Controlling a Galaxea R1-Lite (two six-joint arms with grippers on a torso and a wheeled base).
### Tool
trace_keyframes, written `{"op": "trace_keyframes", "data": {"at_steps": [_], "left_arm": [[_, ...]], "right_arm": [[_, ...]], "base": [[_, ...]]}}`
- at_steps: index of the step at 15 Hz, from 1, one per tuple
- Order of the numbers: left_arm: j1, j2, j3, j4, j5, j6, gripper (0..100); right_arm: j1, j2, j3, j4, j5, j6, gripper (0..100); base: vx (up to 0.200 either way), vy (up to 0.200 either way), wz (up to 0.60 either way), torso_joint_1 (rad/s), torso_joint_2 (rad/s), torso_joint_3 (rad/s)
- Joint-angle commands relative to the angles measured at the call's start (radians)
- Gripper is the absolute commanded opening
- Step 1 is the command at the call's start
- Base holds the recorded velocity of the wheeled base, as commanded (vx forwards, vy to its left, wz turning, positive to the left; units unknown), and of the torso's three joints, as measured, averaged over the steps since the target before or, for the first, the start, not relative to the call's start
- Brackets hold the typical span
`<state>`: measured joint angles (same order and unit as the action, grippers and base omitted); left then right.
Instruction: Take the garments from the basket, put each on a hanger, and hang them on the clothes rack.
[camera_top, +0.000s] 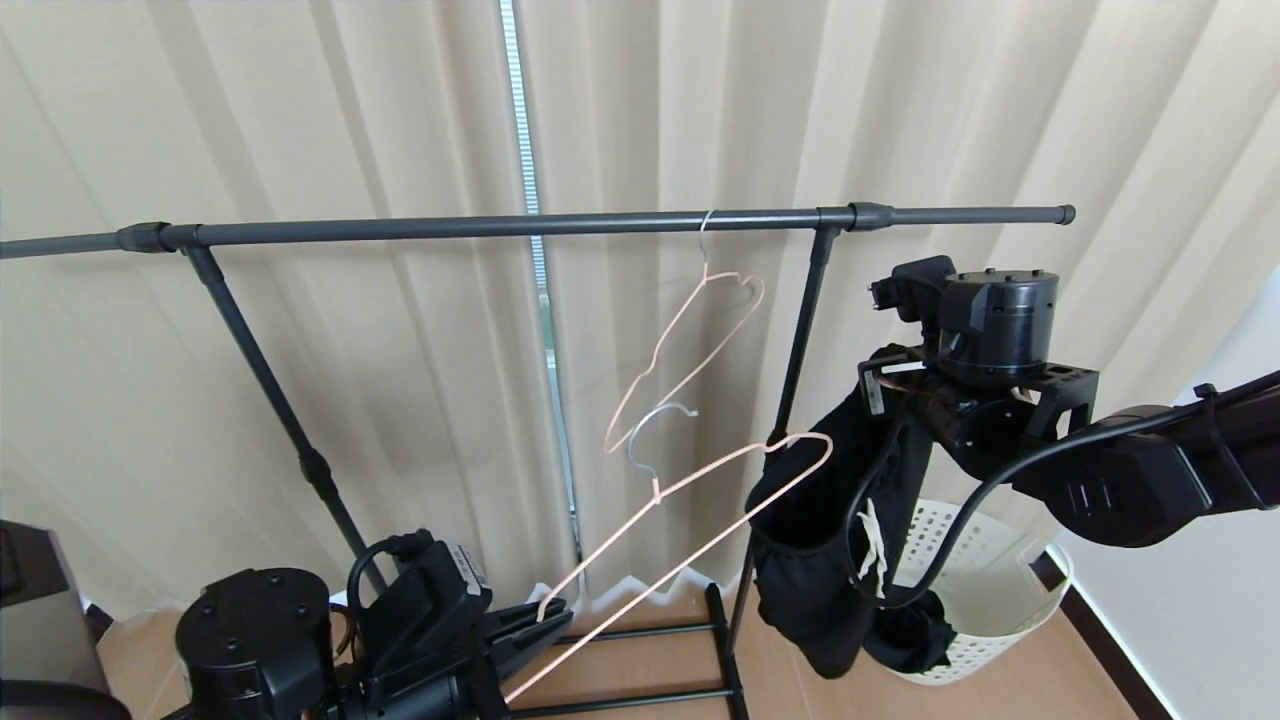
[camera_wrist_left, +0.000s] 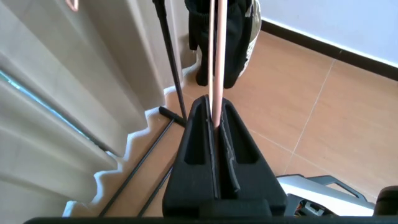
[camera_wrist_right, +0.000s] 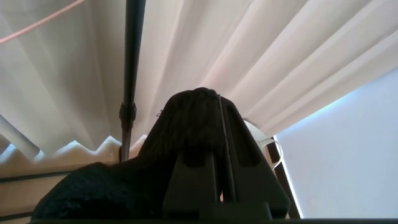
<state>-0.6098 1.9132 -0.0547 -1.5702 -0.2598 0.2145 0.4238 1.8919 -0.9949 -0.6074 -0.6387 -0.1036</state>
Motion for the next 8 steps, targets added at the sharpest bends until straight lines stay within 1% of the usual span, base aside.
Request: {"op": "trace_keyframes", "data": {"at_steps": [1, 4, 8], "left_arm": [[-0.030, 0.041, 0.006, -0.001, 0.017, -0.001, 0], [-0.067, 0.027, -0.002, -0.001, 0.065, -0.004, 0], [-0.071, 0.009, -0.005, -0.001, 0.068, -0.007, 0]], "right_arm": [[0.010, 0.015, 0.002, -0.005, -0.012, -0.001, 0], [0.039, 0.015, 0.009, -0.005, -0.012, -0.001, 0], [0.061, 0.024, 0.010, -0.006, -0.019, 0.001, 0]], "base": [[0.000, 0.000, 0.00, 0.000, 0.00, 0.000], [0.000, 0.000, 0.00, 0.000, 0.00, 0.000], [0.000, 0.000, 0.00, 0.000, 0.00, 0.000]]}}
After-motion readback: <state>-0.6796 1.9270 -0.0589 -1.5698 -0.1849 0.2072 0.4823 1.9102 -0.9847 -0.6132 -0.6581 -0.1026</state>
